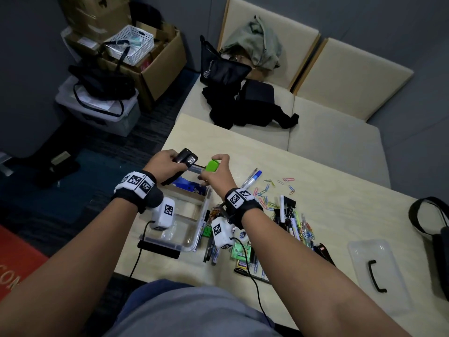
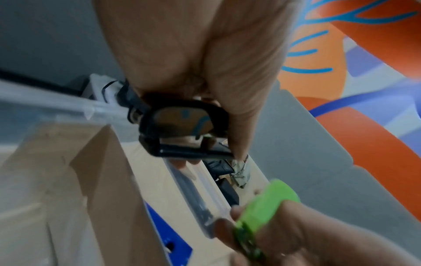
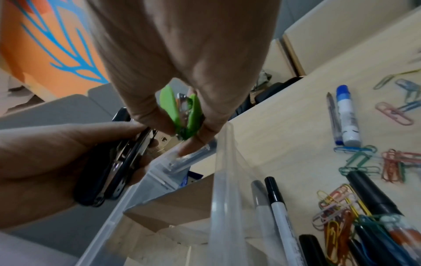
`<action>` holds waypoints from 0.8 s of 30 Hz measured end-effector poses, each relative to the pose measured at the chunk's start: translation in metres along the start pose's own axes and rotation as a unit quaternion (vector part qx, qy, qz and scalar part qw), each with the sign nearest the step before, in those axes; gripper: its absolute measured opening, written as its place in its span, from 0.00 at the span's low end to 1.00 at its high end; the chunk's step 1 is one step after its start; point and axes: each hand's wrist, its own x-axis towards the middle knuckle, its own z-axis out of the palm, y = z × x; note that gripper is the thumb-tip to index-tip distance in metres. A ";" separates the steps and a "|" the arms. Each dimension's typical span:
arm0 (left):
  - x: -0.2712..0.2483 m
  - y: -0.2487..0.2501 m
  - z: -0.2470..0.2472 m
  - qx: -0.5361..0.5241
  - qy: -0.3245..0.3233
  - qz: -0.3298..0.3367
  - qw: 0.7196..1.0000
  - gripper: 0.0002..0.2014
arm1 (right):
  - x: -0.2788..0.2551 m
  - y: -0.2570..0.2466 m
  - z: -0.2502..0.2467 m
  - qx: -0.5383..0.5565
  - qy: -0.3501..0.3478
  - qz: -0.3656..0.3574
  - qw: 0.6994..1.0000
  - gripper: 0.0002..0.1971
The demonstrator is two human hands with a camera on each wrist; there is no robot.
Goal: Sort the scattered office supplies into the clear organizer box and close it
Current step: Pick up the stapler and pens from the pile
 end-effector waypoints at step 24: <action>0.003 0.016 0.023 0.574 -0.057 0.223 0.786 0.08 | -0.016 0.018 -0.006 -0.104 0.092 -0.118 0.983 0.29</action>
